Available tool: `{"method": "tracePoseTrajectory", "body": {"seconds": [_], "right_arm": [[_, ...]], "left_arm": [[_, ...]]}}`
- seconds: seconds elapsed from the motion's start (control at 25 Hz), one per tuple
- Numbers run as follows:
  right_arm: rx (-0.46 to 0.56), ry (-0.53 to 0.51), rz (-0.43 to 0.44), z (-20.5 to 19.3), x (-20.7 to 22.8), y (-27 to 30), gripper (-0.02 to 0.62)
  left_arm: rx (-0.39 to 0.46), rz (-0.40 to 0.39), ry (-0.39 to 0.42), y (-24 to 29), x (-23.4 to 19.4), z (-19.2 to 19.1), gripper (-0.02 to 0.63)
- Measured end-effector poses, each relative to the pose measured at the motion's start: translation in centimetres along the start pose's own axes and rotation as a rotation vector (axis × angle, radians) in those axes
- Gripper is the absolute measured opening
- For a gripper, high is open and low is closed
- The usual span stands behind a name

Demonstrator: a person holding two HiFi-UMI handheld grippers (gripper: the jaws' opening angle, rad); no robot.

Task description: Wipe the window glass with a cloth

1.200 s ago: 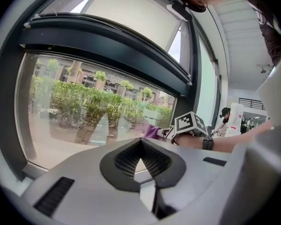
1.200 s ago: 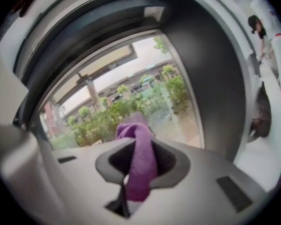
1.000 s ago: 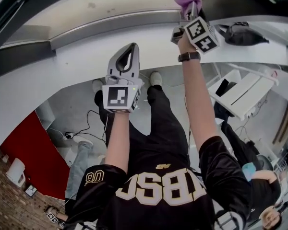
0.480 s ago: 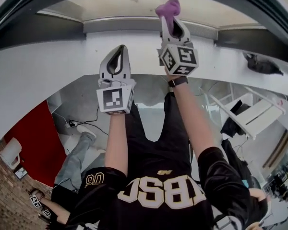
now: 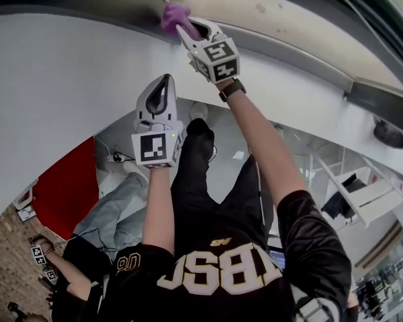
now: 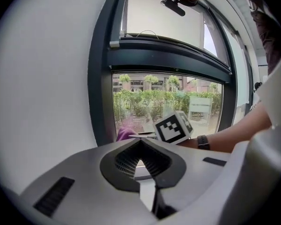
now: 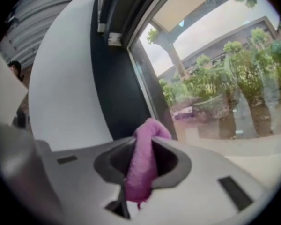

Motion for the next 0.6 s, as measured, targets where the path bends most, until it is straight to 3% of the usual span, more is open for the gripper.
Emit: {"method": "tracePoseTrajectory", "body": {"seconds": [0.12,0.24,0.44,0.6], "right_arm": [[-0.016,0.068,-0.058,-0.8,2.4,1.9,0.08],[-0.024,0.071,-0.159,-1.2,6.0,-1.4,0.08],[0.004,0.131,-0.348,-3.1,13.6,-14.6,0.08],[0.067,0.195,-0.502,-4.1,21.0,-27.1,0.08]], "left_arm": [[-0.008,-0.031,0.018,0.7,0.2,0.3,0.018],[-0.008,-0.075,0.044,2.3,2.3,0.6,0.018],[-0.019,-0.175,-0.002,4.9,10.8,0.6,0.018],[0.001,-0.282,0.015,7.5,20.4,0.6,0.018]]}}
Point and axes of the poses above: the fingertips, and each gripper's own axes: y forward along the fingers, x to its right, z out of its top, the point moved 8 cm from there along -y, backward along the fingers, and after that the axes turned 1 degree about -x, right-handed, at the moved point
